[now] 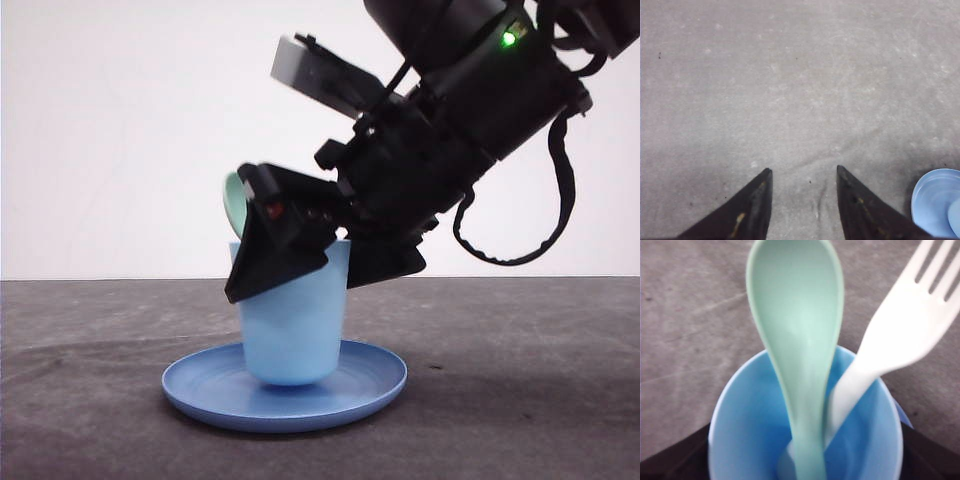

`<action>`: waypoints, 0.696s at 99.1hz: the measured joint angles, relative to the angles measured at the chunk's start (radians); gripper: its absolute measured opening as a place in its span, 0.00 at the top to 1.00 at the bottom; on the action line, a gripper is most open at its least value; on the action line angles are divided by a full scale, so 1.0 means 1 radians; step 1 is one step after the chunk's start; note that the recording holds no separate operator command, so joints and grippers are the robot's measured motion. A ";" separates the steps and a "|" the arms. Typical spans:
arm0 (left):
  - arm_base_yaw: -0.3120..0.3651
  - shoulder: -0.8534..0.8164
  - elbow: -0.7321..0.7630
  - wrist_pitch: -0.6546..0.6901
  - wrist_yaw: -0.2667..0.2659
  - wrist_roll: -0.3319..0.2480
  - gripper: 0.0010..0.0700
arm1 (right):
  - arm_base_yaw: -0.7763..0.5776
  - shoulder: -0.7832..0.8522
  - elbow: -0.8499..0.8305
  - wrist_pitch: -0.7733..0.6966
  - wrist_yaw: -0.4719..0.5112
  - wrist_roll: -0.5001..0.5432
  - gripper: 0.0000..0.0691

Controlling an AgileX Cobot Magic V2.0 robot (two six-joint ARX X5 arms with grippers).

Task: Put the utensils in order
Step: 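Lower the cup onto the plate center and open the right gripper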

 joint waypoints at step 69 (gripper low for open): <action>0.000 0.000 0.000 0.000 0.000 0.000 0.68 | 0.000 0.008 0.000 0.002 0.008 -0.001 0.20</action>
